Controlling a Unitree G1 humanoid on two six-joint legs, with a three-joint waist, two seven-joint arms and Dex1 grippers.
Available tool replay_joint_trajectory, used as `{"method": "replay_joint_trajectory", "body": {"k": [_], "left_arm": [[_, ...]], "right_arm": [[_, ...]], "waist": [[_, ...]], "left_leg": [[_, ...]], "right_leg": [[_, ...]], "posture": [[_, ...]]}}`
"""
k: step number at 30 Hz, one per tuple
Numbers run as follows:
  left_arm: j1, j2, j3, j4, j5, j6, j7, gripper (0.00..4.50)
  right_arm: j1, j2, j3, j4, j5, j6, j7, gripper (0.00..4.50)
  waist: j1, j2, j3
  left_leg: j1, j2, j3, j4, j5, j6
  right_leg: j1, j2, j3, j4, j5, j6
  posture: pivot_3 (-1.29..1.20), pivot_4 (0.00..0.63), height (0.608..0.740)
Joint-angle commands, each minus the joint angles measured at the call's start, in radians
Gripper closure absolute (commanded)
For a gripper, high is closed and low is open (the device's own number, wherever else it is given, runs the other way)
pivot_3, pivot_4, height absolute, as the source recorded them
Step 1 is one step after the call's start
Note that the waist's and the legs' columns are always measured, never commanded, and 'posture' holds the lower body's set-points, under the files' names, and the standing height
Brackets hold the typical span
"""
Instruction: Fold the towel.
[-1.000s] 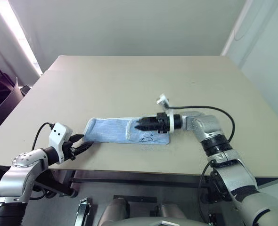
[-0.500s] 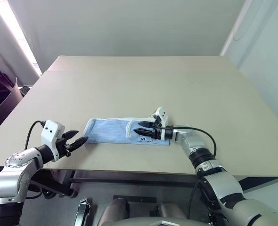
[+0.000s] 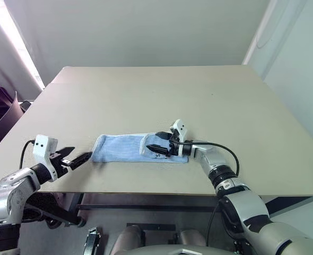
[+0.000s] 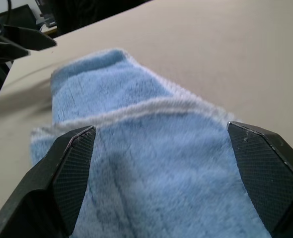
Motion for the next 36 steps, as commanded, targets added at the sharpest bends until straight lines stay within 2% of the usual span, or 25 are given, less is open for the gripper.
{"method": "replay_joint_trajectory", "body": {"k": [1,10,16,20,30,36], "left_arm": [[-0.056,0.001,-0.021,0.038,-0.013,0.072,0.011,0.04],[-0.213,-0.107,-0.039,0.210,-0.064,0.215,0.026,0.04],[-0.214,-0.147,-0.083,0.237,-0.049,0.225,-0.003,0.04],[-0.198,-0.148,-0.116,0.207,-0.039,0.228,-0.024,0.92],[-0.198,-0.144,-0.092,0.200,-0.034,0.170,-0.026,4.45],[-0.203,-0.101,-0.073,0.239,0.003,0.133,0.008,4.45]], "right_arm": [[-0.018,0.018,-0.029,-0.090,0.032,0.025,-0.038,0.00],[0.010,0.027,-0.037,-0.337,0.088,0.122,-0.070,0.00],[0.023,0.018,-0.042,-0.391,0.090,0.136,-0.130,0.00],[0.043,0.010,-0.028,-0.407,0.071,0.126,-0.158,0.00],[0.054,0.004,-0.017,-0.400,0.049,0.109,-0.202,0.00],[0.069,0.001,-0.032,-0.439,0.088,0.137,-0.185,0.00]], "waist": [[0.000,0.000,0.000],[0.004,0.000,0.000],[0.007,0.000,0.000],[0.008,0.000,0.000],[0.004,0.000,0.000],[0.001,0.000,0.000]], "left_leg": [[0.000,0.000,0.000,0.000,0.000,0.000],[-0.001,0.000,0.000,-0.001,0.000,0.000],[-0.001,-0.001,-0.001,0.001,0.000,0.000],[-0.001,-0.002,-0.001,0.000,0.000,0.000],[-0.002,-0.001,-0.001,-0.003,0.000,0.000],[-0.002,-0.001,-0.001,-0.003,0.000,0.000]], "right_leg": [[0.000,0.000,0.000,0.000,0.000,0.000],[-0.001,0.000,0.000,0.000,0.000,0.000],[-0.001,-0.002,0.000,0.000,0.000,0.000],[-0.001,-0.002,0.000,-0.001,0.000,0.000],[-0.001,-0.002,0.000,-0.002,0.000,0.000],[-0.002,-0.002,0.000,-0.002,0.000,0.000]], "posture": [[0.00,0.000,0.740],[0.00,0.000,0.740],[0.00,0.000,0.740],[0.00,0.000,0.740],[0.00,0.000,0.740],[0.00,0.000,0.740]]}}
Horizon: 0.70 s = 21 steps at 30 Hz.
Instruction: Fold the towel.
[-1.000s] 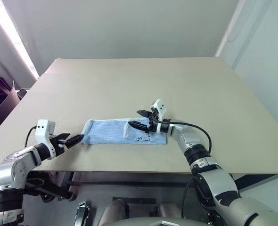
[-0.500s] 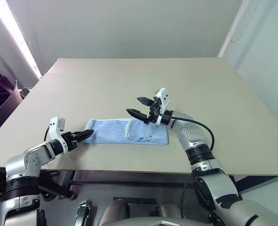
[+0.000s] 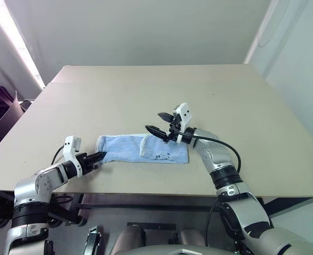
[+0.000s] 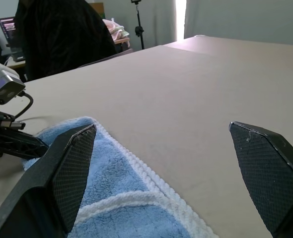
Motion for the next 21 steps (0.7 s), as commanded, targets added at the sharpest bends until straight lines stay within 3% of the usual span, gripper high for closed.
{"method": "replay_joint_trajectory", "body": {"k": [1,7,13,21], "left_arm": [[-0.012,0.043,0.031,0.013,0.026,-0.018,0.026,4.45],[-0.006,0.167,0.151,0.020,-0.014,0.012,0.025,4.45],[0.001,0.284,0.226,-0.051,-0.073,0.068,-0.034,4.45],[-0.139,0.231,0.048,-0.283,-0.157,0.188,-0.063,4.45]], "right_arm": [[0.002,-0.005,-0.019,-0.088,0.051,0.012,0.027,0.00],[0.063,-0.045,-0.037,-0.248,0.163,0.133,0.093,0.00],[0.076,-0.079,-0.071,-0.219,0.157,0.132,0.039,0.00],[0.086,-0.096,-0.086,-0.184,0.126,0.099,-0.025,0.00]], "waist": [[-0.001,0.000,0.000],[-0.005,-0.001,0.000],[0.000,-0.001,0.000],[0.005,-0.002,0.001]], "left_leg": [[0.000,0.000,0.000,0.000,0.000,0.000],[-0.001,0.001,0.000,-0.003,0.000,0.000],[-0.001,0.001,0.000,-0.008,0.001,-0.001],[-0.002,0.000,0.001,-0.010,0.001,-0.001]], "right_leg": [[0.000,0.000,0.000,0.000,0.000,0.000],[-0.003,0.001,0.000,0.000,0.000,0.000],[-0.004,0.000,0.001,-0.004,-0.001,-0.001],[-0.004,-0.001,0.001,-0.006,-0.001,-0.001]], "posture": [[0.00,0.000,0.740],[0.00,0.000,0.740],[0.00,0.000,0.740],[0.00,0.000,0.740]]}}
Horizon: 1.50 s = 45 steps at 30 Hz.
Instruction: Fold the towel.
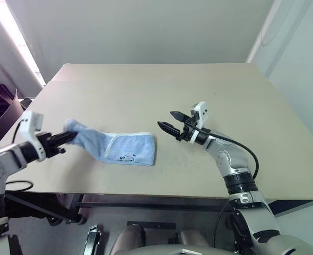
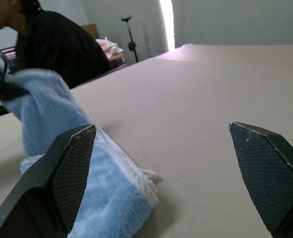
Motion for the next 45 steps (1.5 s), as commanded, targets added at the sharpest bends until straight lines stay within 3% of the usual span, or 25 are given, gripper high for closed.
{"method": "replay_joint_trajectory", "body": {"k": [1,9,15,19,26,30,35,39,45], "left_arm": [[-0.076,-0.030,-0.099,-0.063,-0.027,0.036,-0.020,4.45],[-0.160,-0.107,-0.371,-0.034,0.062,-0.009,-0.105,4.45],[-0.177,-0.160,-0.461,-0.010,0.095,-0.049,-0.168,4.45],[-0.188,-0.184,-0.465,0.007,0.101,-0.047,-0.170,3.40],[-0.168,-0.171,-0.450,-0.019,0.115,-0.082,-0.181,0.87],[-0.137,-0.148,-0.370,-0.075,0.098,-0.156,-0.184,0.87],[-0.092,-0.157,-0.294,-0.031,0.158,-0.418,-0.208,0.87],[-0.100,-0.194,-0.312,0.101,0.221,-0.599,-0.248,0.87],[-0.179,-0.262,-0.433,0.384,0.370,-0.848,-0.361,0.87]], "right_arm": [[-0.011,-0.010,-0.025,-0.006,-0.003,-0.030,-0.025,0.00],[-0.006,-0.008,-0.039,0.005,-0.018,-0.062,-0.087,0.00],[0.019,-0.011,-0.041,0.000,-0.032,-0.078,-0.134,0.00],[0.035,-0.016,-0.041,-0.011,-0.034,-0.078,-0.141,0.00],[0.022,-0.016,-0.031,-0.019,-0.036,-0.076,-0.135,0.00],[0.015,-0.014,-0.019,-0.011,-0.041,-0.078,-0.123,0.00],[-0.002,-0.004,-0.012,0.002,-0.034,-0.094,-0.099,0.00],[-0.007,-0.004,-0.011,-0.016,0.002,-0.096,-0.031,0.00],[0.028,-0.057,-0.014,-0.124,0.130,0.036,0.145,0.00]], "waist": [[-0.004,0.000,0.000],[-0.014,0.000,0.000],[-0.008,0.000,0.000],[-0.008,0.000,0.000],[-0.008,0.000,0.000],[-0.010,0.000,0.000],[-0.007,0.000,0.000],[-0.005,0.000,0.000],[-0.001,-0.001,0.000]], "left_leg": [[0.000,0.000,0.000,0.000,0.000,0.000],[0.000,0.000,0.001,-0.002,0.001,-0.001],[0.000,0.000,0.001,0.000,0.001,-0.001],[0.000,0.000,0.001,0.000,0.001,-0.001],[0.000,0.000,0.001,0.000,0.001,-0.001],[0.000,0.000,0.001,0.000,0.001,-0.001],[0.000,0.001,0.000,0.000,0.001,-0.001],[0.001,0.000,0.000,0.000,0.001,-0.001],[0.001,0.000,0.000,0.001,0.001,-0.001]], "right_leg": [[0.000,0.000,0.000,0.000,0.000,0.000],[0.000,0.001,0.001,0.001,0.000,0.000],[0.000,0.002,0.001,0.001,0.000,0.000],[0.001,0.002,0.001,0.001,0.000,0.000],[0.002,0.002,0.001,0.002,0.000,0.000],[0.002,0.002,0.001,0.002,0.000,0.000],[0.001,0.002,0.001,0.002,0.000,0.000],[0.001,0.002,0.001,0.002,0.000,0.000],[0.001,0.002,0.000,0.002,0.000,0.000]], "posture": [[0.00,0.000,0.740],[0.00,0.000,0.740],[0.00,0.000,0.740],[0.00,0.000,0.740],[0.00,0.000,0.740],[0.00,0.000,0.740],[0.00,0.000,0.740],[0.00,0.000,0.740],[0.00,0.000,0.740]]}}
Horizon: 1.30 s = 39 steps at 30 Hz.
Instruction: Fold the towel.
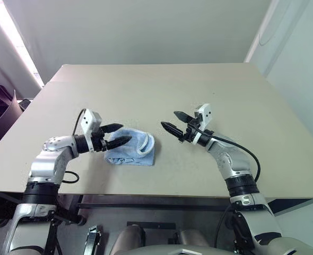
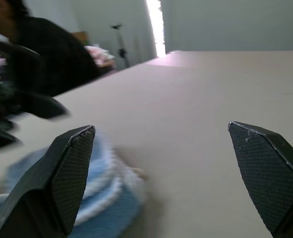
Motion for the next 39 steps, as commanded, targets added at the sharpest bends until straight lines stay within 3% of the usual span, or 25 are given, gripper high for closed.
{"method": "replay_joint_trajectory", "body": {"k": [1,9,17,30,35,39], "left_arm": [[-0.082,-0.037,-0.064,0.176,0.107,-0.179,-0.054,0.87],[-0.204,-0.159,-0.150,0.540,0.276,-0.458,-0.054,0.87],[-0.186,-0.193,-0.162,0.623,0.321,-0.527,-0.090,0.87],[-0.150,-0.150,0.011,0.240,0.133,-0.382,-0.030,0.87],[-0.082,-0.069,0.057,0.025,0.077,-0.260,-0.016,0.87],[0.079,0.012,0.086,-0.177,0.034,-0.163,-0.019,0.87]], "right_arm": [[0.019,-0.058,0.002,-0.134,0.092,0.089,0.121,0.00],[0.112,-0.211,0.096,-0.269,0.073,0.180,0.244,0.00],[0.130,-0.206,0.129,-0.253,0.016,0.155,0.205,0.00],[0.093,-0.200,0.108,-0.103,0.010,0.234,0.189,0.00],[0.043,-0.189,0.146,-0.090,0.043,0.453,0.190,0.00],[-0.014,-0.161,0.156,-0.055,0.087,0.638,0.194,0.00]], "waist": [[0.002,0.000,0.000],[0.002,-0.002,-0.001],[0.007,-0.003,-0.003],[0.002,-0.004,-0.002],[-0.008,-0.004,-0.003],[-0.010,-0.003,-0.003]], "left_leg": [[0.000,0.000,0.000,0.000,0.000,0.000],[0.000,0.000,0.000,0.002,0.000,0.000],[0.000,0.000,-0.002,0.006,-0.001,0.001],[-0.002,0.000,-0.002,0.013,-0.002,0.003],[-0.002,0.000,-0.002,0.012,-0.002,0.003],[-0.002,0.000,-0.002,0.010,-0.002,0.003]], "right_leg": [[0.000,0.000,-0.001,0.000,0.000,0.000],[0.002,0.000,-0.001,0.001,0.000,0.000],[0.003,0.000,-0.002,0.002,0.001,0.001],[0.004,0.000,-0.002,0.002,0.002,0.003],[0.003,0.001,-0.002,0.003,0.002,0.003],[0.001,0.001,-0.001,0.003,0.002,0.003]], "posture": [[0.00,0.000,0.740],[0.00,0.000,0.740],[0.00,0.000,0.740],[0.00,0.000,0.740],[0.00,0.000,0.740],[0.00,0.000,0.740]]}}
